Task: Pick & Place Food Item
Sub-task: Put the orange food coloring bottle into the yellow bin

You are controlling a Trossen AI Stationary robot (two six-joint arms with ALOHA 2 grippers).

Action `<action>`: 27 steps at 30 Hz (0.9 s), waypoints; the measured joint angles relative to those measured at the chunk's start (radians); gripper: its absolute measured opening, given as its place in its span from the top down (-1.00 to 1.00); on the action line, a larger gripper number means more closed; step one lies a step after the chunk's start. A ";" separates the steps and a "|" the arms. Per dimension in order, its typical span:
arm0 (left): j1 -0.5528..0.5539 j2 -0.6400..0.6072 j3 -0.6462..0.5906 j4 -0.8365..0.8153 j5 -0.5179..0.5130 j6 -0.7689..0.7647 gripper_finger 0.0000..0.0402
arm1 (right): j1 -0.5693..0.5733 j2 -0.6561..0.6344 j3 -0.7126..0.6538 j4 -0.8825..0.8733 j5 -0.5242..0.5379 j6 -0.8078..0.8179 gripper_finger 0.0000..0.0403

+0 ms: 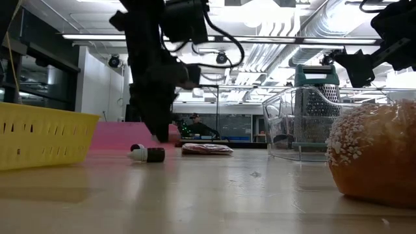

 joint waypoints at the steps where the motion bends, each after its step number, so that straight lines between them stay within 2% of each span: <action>1: 0.004 -0.018 0.000 -0.012 -0.003 0.005 0.66 | 0.000 0.000 0.000 0.000 0.000 0.000 -0.73; 8: 0.016 -0.140 0.001 -0.082 -0.028 0.013 0.67 | 0.000 0.000 0.000 0.000 0.000 0.000 -0.73; 16: -0.017 -0.155 0.001 -0.107 -0.046 0.013 0.67 | 0.000 0.000 0.000 0.000 0.000 0.000 -0.73; 22: -0.112 -0.186 0.001 -0.161 -0.057 -0.004 0.67 | 0.000 0.000 0.000 0.000 0.000 0.000 -0.73; 27: -0.221 -0.235 0.001 -0.245 -0.142 -0.133 0.67 | 0.000 0.000 0.000 0.001 0.000 0.000 -0.73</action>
